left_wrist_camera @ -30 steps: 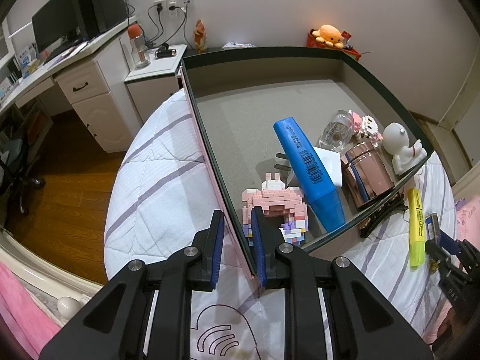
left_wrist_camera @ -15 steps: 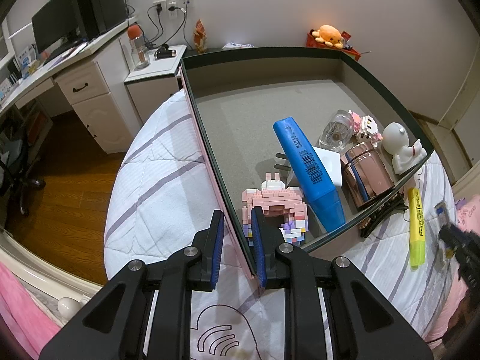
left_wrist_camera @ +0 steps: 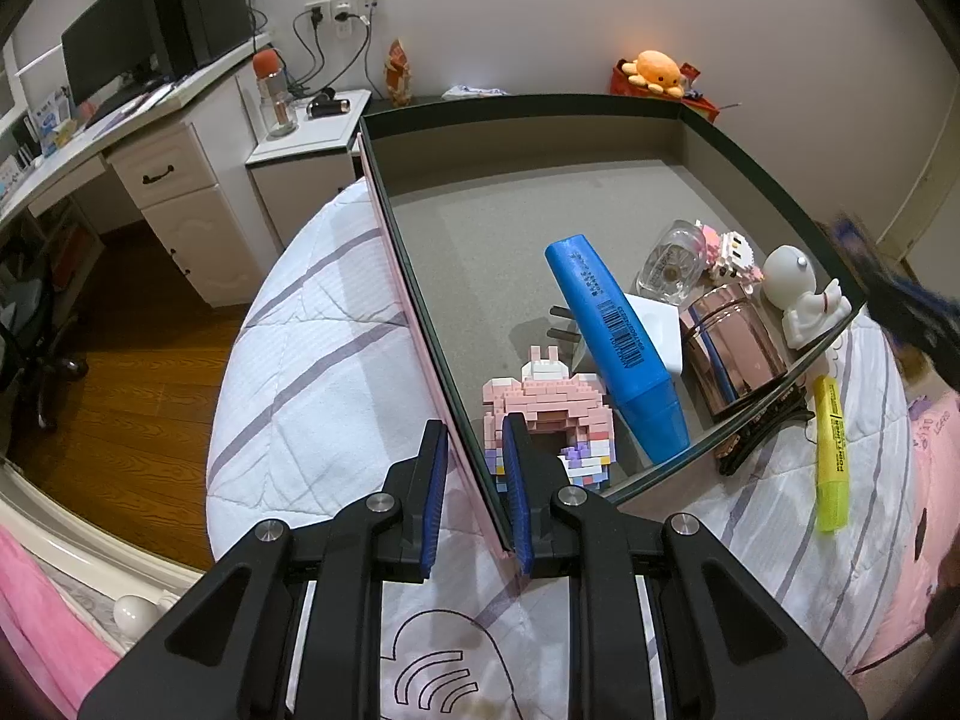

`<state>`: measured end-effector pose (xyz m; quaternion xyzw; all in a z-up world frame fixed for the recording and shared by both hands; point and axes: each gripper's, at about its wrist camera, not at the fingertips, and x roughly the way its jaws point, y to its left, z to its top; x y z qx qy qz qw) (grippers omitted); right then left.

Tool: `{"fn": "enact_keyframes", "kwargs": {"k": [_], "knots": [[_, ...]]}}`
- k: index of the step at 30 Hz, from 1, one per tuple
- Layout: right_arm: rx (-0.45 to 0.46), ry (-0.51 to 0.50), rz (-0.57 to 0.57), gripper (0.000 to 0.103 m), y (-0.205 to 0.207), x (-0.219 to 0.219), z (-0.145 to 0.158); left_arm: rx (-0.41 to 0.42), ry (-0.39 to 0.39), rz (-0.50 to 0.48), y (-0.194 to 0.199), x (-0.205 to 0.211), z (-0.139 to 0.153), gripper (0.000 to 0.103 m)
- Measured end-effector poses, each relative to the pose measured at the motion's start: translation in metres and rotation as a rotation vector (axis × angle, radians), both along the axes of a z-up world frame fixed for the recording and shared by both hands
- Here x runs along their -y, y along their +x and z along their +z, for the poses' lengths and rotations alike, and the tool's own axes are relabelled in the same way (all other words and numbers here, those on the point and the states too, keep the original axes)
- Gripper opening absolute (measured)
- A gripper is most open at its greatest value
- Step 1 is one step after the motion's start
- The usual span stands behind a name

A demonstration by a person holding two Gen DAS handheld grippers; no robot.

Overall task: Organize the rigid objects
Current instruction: 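Carry the blue-and-gold slim box into the pink box and open the right gripper, then move the right gripper to the yellow highlighter and grasp it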

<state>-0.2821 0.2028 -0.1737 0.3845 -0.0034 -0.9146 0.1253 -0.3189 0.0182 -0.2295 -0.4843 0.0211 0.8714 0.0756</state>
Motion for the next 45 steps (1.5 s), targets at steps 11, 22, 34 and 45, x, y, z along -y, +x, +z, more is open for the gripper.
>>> {"fn": "enact_keyframes", "kwargs": {"k": [11, 22, 34, 45], "knots": [[0.094, 0.092, -0.033, 0.021, -0.049, 0.009, -0.034, 0.006, -0.004, -0.005, 0.000, 0.000, 0.001, 0.018], [0.108, 0.125, -0.064, 0.021, -0.051, 0.008, -0.038, 0.004, -0.001, -0.009, -0.001, 0.001, 0.001, 0.018], [0.033, 0.128, -0.100, 0.053, -0.025, 0.001, -0.017, 0.005, -0.010, -0.011, 0.000, 0.001, 0.000, 0.018], [-0.036, 0.132, -0.152, 0.057, 0.035, -0.008, 0.005, 0.010, -0.022, -0.015, 0.001, 0.000, 0.000, 0.018]]}}
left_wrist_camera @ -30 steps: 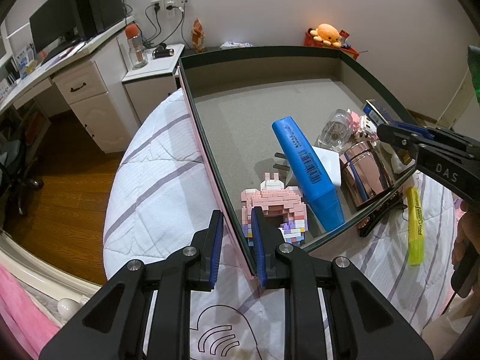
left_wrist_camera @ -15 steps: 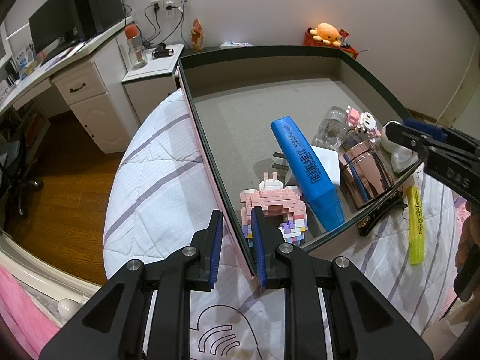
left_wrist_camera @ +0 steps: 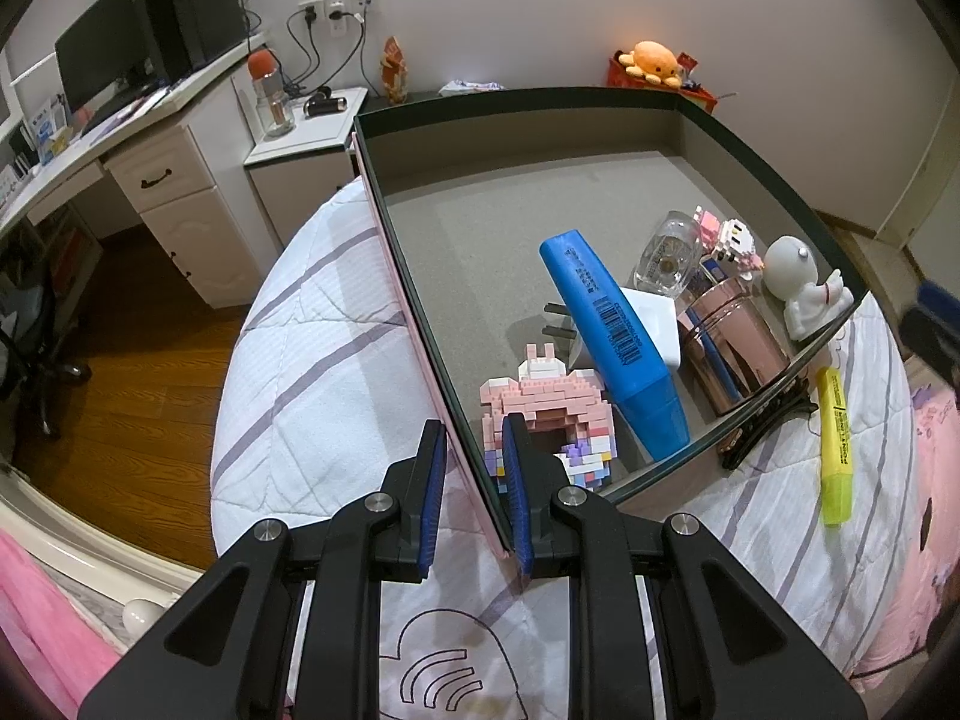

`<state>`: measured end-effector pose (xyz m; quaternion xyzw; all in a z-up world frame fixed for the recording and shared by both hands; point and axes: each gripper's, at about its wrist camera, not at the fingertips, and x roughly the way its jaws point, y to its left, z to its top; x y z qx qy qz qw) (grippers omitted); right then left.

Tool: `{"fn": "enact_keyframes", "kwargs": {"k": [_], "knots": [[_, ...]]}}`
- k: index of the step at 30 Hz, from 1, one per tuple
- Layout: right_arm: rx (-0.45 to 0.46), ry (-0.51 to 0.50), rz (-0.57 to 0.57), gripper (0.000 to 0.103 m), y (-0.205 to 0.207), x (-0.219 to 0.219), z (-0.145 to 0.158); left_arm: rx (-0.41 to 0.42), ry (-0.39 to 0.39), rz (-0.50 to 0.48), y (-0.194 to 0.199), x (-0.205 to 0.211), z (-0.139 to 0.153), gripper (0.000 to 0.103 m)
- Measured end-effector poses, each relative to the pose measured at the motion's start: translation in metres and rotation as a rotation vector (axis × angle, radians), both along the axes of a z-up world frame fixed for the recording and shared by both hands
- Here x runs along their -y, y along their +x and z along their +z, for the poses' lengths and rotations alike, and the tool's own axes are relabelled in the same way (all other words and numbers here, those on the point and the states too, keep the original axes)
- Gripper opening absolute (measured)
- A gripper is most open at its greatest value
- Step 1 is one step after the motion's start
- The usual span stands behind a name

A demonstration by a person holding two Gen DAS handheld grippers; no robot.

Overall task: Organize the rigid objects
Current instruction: 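Move the right gripper to the yellow highlighter and grasp it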

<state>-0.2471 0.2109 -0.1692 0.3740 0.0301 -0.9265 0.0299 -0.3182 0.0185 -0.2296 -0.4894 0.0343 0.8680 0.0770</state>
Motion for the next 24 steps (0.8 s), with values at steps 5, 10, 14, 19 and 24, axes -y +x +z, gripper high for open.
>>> {"fn": "enact_keyframes", "kwargs": {"k": [5, 10, 14, 19, 24], "knots": [[0.030, -0.047, -0.034, 0.060, 0.029, -0.009, -0.018, 0.000, -0.011, -0.006, 0.000, -0.002, 0.000, 0.018], [0.124, -0.054, -0.044, 0.060, 0.039, -0.011, -0.055, 0.004, -0.020, -0.010, 0.000, -0.003, 0.001, 0.018], [0.158, -0.061, -0.056, 0.060, 0.036, -0.015, -0.074, 0.002, -0.030, -0.009, 0.000, -0.003, 0.002, 0.018], [0.163, -0.084, -0.088, 0.060, 0.026, -0.023, -0.080, 0.001, -0.030, -0.010, -0.001, -0.002, 0.002, 0.018], [0.189, -0.045, -0.116, 0.060, 0.022, -0.031, -0.090, 0.001, -0.030, -0.011, -0.001, -0.002, 0.002, 0.018]]}}
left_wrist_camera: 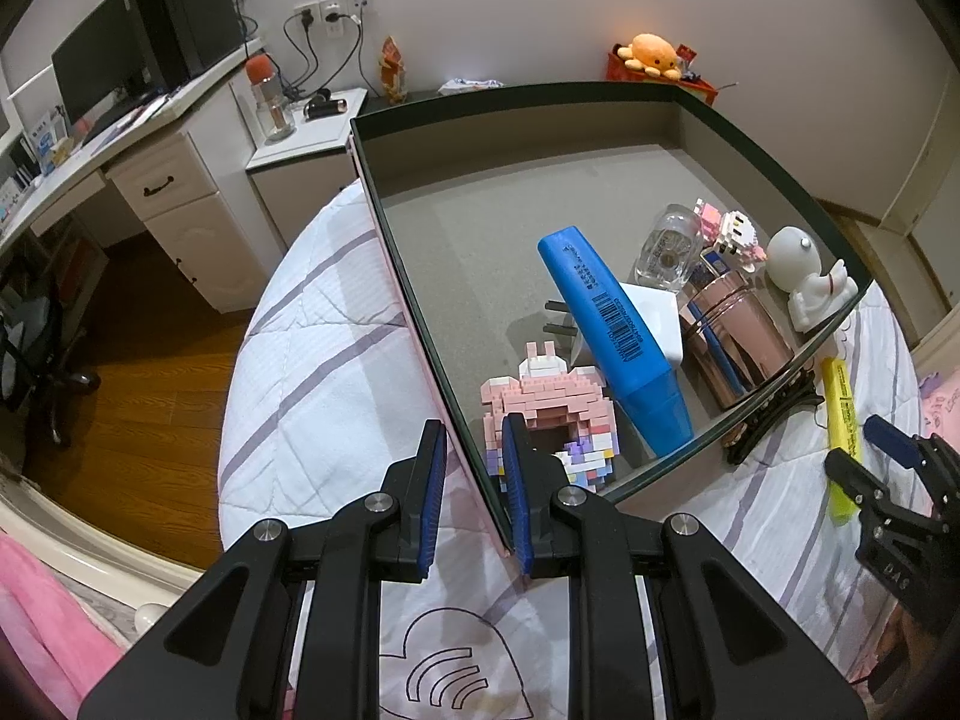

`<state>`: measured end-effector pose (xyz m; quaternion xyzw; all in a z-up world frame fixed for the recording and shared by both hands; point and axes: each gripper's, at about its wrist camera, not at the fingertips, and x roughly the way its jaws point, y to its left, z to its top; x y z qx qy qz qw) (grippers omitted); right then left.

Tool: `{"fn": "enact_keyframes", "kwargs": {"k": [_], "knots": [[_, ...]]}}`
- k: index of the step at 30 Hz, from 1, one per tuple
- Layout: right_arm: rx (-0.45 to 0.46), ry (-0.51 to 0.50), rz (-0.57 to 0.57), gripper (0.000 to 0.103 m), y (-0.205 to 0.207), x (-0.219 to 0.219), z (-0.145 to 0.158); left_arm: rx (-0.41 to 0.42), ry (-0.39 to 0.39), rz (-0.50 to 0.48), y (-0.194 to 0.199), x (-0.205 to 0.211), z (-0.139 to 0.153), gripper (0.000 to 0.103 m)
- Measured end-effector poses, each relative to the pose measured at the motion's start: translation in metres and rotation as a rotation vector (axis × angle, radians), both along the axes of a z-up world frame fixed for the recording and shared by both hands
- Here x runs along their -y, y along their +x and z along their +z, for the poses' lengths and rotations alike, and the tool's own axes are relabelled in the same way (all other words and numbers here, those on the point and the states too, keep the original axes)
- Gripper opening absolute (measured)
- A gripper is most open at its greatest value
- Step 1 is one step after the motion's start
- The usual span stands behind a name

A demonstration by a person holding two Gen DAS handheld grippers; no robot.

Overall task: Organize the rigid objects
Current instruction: 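Move the right gripper to the yellow highlighter and grasp it, then carry the yellow highlighter into the pink box and release it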

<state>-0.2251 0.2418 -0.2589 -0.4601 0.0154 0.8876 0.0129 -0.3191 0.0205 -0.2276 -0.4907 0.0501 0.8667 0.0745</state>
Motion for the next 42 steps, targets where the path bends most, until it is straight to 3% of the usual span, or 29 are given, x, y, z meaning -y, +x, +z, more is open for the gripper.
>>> {"fn": "enact_keyframes", "kwargs": {"k": [5, 8, 14, 16, 17, 27, 35, 42], "knots": [[-0.009, 0.002, -0.046, 0.059, 0.002, -0.018, 0.004, 0.000, -0.002, 0.003, -0.001, -0.001, 0.000, 0.018], [-0.019, -0.033, -0.014, 0.054, -0.003, -0.019, 0.005, 0.000, -0.004, 0.001, -0.001, 0.000, 0.000, 0.017], [0.005, 0.002, 0.028, 0.040, -0.014, -0.008, -0.003, -0.004, -0.009, -0.001, -0.001, 0.000, -0.001, 0.018], [-0.002, -0.011, 0.031, 0.027, -0.014, -0.010, -0.002, -0.004, -0.009, -0.001, -0.001, 0.000, -0.001, 0.018], [-0.007, -0.019, 0.037, 0.027, -0.013, -0.011, -0.001, -0.005, -0.010, -0.001, -0.001, 0.000, -0.001, 0.017], [-0.037, -0.039, 0.056, 0.027, 0.003, -0.017, 0.014, -0.005, -0.010, -0.002, -0.001, 0.000, -0.001, 0.017], [-0.130, -0.029, 0.085, 0.027, 0.012, -0.011, 0.056, -0.007, -0.008, -0.001, -0.001, 0.001, -0.001, 0.017], [-0.161, -0.025, 0.177, 0.027, -0.025, 0.023, 0.082, -0.003, -0.008, -0.001, -0.002, -0.002, -0.001, 0.018]]}}
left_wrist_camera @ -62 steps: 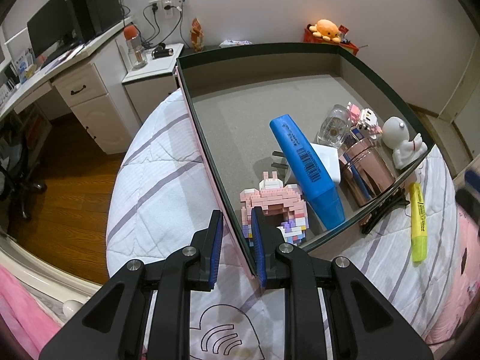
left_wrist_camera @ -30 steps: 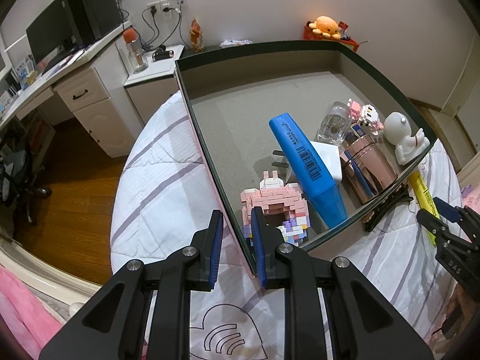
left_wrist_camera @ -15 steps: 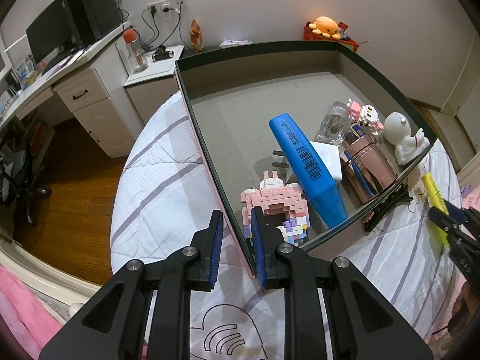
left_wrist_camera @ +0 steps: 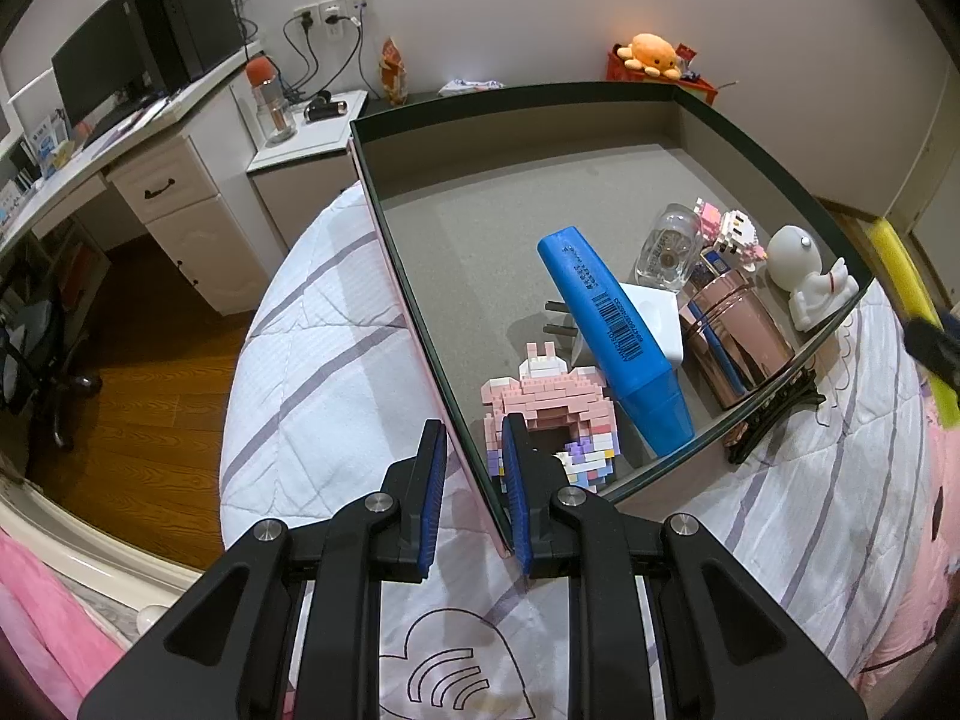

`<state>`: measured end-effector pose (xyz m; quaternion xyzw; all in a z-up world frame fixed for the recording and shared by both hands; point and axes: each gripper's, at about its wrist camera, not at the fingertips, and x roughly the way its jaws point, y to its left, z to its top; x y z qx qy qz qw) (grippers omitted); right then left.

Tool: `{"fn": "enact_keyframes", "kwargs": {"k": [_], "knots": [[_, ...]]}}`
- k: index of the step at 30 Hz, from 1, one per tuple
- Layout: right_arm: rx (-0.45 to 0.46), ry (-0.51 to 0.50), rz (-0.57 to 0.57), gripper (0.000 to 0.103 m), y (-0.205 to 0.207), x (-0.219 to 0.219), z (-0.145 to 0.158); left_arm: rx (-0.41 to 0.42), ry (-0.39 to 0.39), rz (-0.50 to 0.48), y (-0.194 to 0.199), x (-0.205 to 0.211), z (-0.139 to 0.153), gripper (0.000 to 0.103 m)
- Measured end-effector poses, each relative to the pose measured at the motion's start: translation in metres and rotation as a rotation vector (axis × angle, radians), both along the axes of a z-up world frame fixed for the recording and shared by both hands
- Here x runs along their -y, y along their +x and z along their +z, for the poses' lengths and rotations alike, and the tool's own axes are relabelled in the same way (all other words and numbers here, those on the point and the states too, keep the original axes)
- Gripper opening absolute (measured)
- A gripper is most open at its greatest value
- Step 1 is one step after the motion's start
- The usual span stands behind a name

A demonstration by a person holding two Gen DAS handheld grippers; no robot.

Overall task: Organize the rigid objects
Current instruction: 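Carry the yellow highlighter into the pink box and release it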

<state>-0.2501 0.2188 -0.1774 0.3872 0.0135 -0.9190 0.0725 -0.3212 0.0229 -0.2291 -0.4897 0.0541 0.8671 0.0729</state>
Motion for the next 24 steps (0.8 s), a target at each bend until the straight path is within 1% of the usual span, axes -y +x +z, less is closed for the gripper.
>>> {"fn": "enact_keyframes", "kwargs": {"k": [4, 10, 18, 24], "knots": [[0.014, 0.019, 0.048, 0.027, -0.033, 0.025, 0.001, 0.001, 0.000, -0.003, 0.001, -0.002, 0.000, 0.018], [0.036, 0.027, 0.059, 0.027, -0.061, 0.036, -0.007, 0.000, 0.009, -0.005, 0.001, -0.003, 0.001, 0.018], [0.065, 0.033, 0.048, 0.027, -0.083, 0.032, -0.020, 0.001, 0.012, -0.005, 0.002, -0.002, 0.001, 0.018], [0.084, 0.041, 0.053, 0.027, -0.091, 0.036, -0.029, 0.001, 0.011, -0.006, 0.001, -0.001, 0.001, 0.018]]}}
